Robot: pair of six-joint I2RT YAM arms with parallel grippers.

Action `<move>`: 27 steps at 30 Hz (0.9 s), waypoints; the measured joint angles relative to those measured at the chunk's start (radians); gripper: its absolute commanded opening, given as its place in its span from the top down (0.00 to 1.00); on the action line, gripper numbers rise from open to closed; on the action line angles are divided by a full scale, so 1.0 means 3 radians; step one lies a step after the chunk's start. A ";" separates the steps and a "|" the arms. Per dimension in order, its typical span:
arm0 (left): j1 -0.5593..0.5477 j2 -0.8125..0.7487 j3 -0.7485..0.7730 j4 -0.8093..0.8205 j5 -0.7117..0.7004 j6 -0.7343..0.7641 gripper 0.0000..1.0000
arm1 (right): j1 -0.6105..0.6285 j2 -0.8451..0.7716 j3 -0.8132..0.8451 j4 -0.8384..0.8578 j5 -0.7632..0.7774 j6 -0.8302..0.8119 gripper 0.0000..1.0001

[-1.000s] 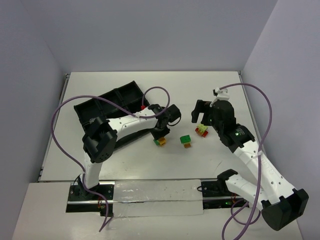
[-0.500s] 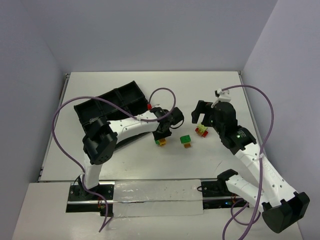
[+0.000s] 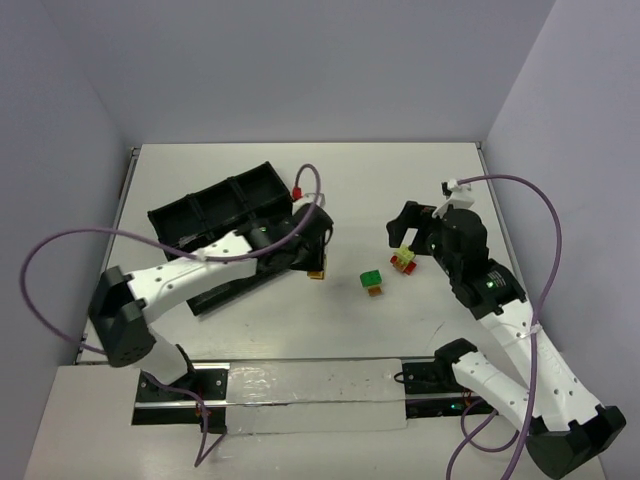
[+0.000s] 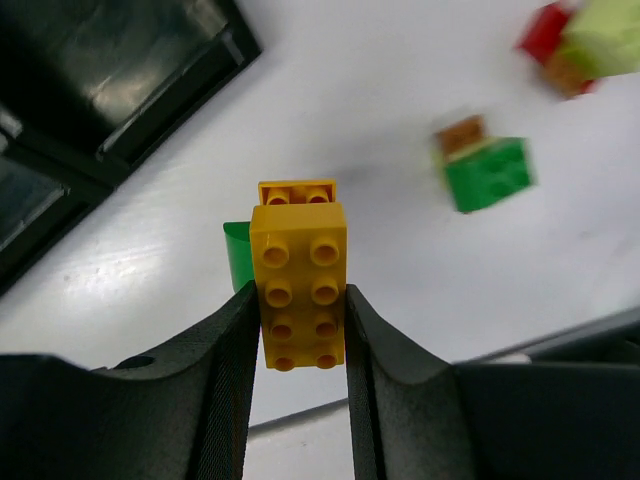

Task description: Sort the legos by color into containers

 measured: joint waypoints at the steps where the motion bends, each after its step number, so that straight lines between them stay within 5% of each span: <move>1: 0.0050 -0.0147 -0.0064 0.0097 0.0095 0.0086 1.00 | -0.0018 -0.0006 0.0007 -0.0007 -0.0046 0.0000 0.00; 10: 0.0752 -0.1043 -0.0881 0.1282 0.1131 0.0380 1.00 | -0.0078 0.0046 0.0037 0.0076 -0.0922 -0.0004 0.00; 18: 0.1007 -0.1082 -0.1221 0.2099 0.2021 0.0265 1.00 | -0.0080 0.0186 -0.0016 0.0576 -0.1972 0.0124 0.02; 27: 0.1181 -0.1096 -0.1447 0.2861 0.2568 0.0138 1.00 | -0.0080 0.0338 -0.0109 0.0866 -0.2323 0.0321 0.01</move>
